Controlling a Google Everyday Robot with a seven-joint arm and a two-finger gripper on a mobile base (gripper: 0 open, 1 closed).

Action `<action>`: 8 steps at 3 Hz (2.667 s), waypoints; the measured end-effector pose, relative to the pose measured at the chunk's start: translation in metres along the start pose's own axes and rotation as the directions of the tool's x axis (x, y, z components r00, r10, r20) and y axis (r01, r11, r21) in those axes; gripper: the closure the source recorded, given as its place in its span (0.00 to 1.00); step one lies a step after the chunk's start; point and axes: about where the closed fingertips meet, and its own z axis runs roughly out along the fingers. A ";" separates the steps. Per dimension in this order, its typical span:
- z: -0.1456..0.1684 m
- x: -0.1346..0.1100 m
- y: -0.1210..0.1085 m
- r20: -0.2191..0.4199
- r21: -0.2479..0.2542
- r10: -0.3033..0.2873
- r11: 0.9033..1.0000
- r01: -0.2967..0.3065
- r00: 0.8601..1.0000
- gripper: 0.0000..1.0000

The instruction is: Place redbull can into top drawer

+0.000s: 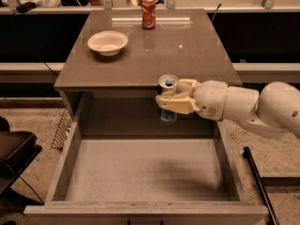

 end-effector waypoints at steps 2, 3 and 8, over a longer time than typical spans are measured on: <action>0.060 0.092 0.031 0.048 -0.085 0.020 0.996 -0.015 0.999 1.00; 0.092 0.131 0.047 0.088 -0.117 0.039 0.993 -0.029 0.995 1.00; 0.136 0.166 0.069 0.123 -0.166 0.061 0.985 -0.041 0.990 0.39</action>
Offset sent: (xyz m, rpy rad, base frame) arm -0.0095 0.0944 -0.1638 0.1133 -0.0030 0.1264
